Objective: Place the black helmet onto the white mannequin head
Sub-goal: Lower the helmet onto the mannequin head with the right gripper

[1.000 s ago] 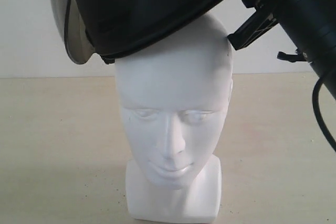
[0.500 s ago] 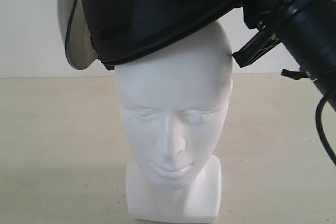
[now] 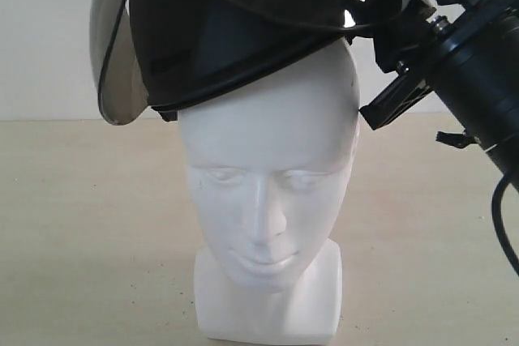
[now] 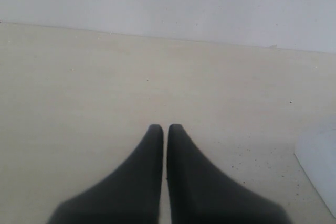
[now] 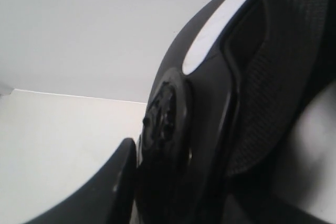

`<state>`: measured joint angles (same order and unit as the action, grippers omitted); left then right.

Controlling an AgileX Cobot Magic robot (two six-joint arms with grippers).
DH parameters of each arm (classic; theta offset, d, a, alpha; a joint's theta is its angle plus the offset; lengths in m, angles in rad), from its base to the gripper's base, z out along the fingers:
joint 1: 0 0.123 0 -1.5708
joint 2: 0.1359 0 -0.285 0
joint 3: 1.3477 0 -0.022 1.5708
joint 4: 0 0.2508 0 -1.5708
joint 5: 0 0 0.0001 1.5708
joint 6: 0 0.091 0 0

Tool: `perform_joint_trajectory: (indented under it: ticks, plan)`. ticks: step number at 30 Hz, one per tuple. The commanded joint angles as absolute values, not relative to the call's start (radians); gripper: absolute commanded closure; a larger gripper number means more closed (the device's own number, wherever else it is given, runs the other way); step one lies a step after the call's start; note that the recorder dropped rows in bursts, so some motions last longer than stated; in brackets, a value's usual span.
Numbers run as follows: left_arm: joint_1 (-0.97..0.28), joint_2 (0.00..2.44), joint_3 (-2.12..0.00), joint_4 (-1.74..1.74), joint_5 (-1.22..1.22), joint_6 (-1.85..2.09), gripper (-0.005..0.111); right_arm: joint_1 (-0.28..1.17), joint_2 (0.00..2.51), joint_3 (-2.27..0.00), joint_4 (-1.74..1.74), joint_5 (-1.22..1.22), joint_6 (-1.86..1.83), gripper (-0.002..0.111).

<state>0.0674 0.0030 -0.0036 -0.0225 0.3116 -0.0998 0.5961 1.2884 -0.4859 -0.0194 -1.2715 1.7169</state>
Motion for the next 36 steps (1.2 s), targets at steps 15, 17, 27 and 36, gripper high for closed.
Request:
perform_joint_trajectory:
  ticks: [15, 17, 27, 36]
  plan:
    - [0.062, 0.000, 0.000, -0.021, 0.311, -0.097, 0.102, 0.588, 1.289, -0.431, -0.030, -1.221, 1.685, 0.109]
    - [0.062, 0.000, 0.000, -0.021, 0.311, -0.097, 0.102, 0.588, 1.289, -0.431, -0.030, -1.221, 1.685, 0.109]
    - [0.062, 0.000, 0.000, -0.021, 0.311, -0.097, 0.102, 0.588, 1.289, -0.431, -0.035, -1.221, 1.694, 0.109]
    - [0.062, 0.000, 0.000, -0.021, 0.311, -0.097, 0.102, 0.588, 1.289, -0.431, -0.035, -1.221, 1.710, 0.109]
